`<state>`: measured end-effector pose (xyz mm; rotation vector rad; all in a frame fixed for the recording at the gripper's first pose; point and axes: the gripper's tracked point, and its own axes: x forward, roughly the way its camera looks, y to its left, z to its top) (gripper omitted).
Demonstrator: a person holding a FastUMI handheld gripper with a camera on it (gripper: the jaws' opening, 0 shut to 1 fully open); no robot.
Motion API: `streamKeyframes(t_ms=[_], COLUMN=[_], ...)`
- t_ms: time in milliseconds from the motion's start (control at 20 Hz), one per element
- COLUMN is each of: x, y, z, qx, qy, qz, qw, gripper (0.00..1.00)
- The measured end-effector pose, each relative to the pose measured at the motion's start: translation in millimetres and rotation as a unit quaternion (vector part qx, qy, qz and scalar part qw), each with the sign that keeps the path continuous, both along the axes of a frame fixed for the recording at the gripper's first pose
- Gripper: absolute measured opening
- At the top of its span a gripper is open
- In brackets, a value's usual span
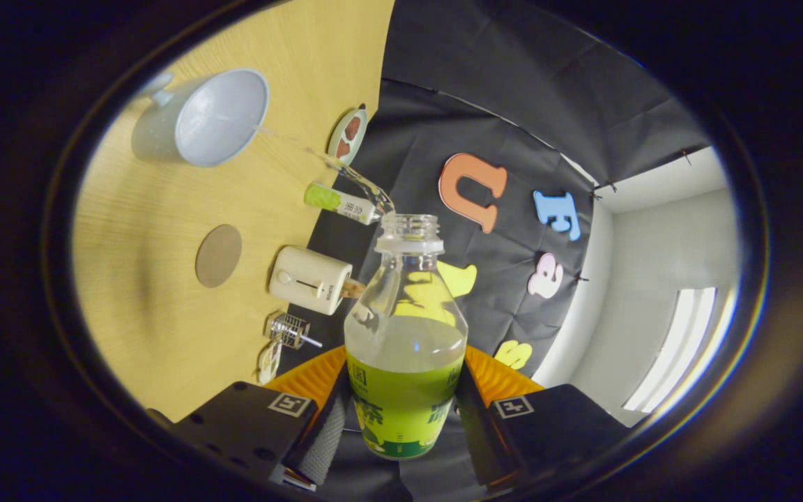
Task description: Take the bottle from table, then pour the juice into the cup, finally place the bottle on the coaster
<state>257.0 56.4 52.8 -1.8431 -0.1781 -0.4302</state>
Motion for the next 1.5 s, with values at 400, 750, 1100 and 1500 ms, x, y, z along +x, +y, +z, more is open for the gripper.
streamKeyframes(t_ms=[400, 750, 1100, 1500], x=[-5, -10, -12, -17], y=[2, 4, 7, 4], z=[6, 12, 16, 31], qx=[-0.026, -0.062, -0.1, -0.118], qy=[-0.003, -0.01, -0.013, -0.02], qz=[-0.006, -0.013, -0.02, -0.028], qw=[1.0, 0.998, 0.995, 0.992], gripper=[0.8, 0.8, 0.8, 0.8])
